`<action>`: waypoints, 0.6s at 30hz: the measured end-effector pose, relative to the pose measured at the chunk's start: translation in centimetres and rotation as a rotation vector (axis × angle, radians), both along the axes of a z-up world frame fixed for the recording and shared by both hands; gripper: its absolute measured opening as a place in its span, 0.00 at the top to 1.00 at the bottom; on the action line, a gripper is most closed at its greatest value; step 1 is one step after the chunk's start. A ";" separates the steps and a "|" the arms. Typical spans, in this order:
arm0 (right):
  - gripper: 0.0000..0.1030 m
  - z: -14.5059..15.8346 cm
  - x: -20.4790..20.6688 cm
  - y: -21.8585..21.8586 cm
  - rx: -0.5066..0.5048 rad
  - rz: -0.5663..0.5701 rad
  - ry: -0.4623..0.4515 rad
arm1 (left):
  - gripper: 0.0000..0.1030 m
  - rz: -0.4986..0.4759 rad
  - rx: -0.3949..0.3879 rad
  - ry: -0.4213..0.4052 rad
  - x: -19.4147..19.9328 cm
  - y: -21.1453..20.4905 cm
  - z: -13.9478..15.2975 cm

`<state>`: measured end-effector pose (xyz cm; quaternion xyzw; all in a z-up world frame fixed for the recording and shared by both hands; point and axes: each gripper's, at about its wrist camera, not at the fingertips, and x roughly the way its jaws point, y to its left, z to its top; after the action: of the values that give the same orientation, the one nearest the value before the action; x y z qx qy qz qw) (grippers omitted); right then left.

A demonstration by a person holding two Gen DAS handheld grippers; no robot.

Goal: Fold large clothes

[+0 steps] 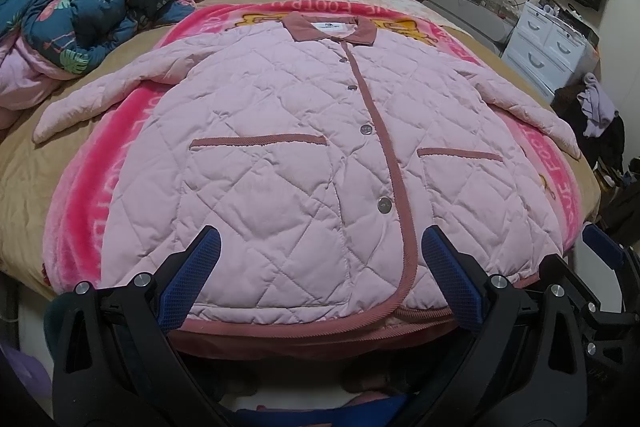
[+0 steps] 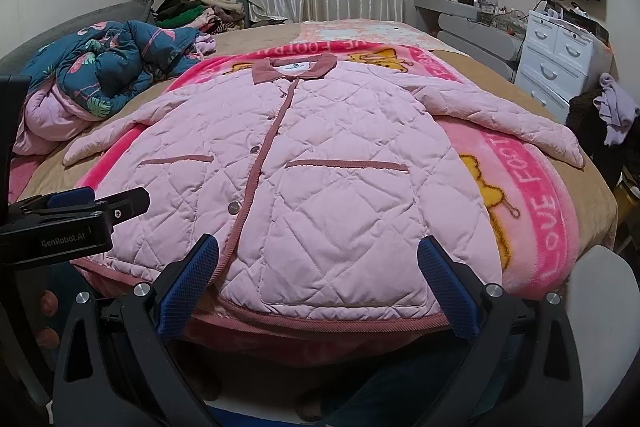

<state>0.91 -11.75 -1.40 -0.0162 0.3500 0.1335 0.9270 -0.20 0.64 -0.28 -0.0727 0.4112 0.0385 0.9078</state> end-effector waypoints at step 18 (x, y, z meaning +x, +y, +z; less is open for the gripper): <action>0.04 0.1 0.1 0.0 -0.002 -0.001 0.000 | 0.09 0.005 0.005 0.004 0.0 0.4 -0.2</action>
<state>0.98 -11.73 -1.32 -0.0168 0.3501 0.1329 0.9271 -0.24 1.04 -0.44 -0.0715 0.4128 0.0421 0.9070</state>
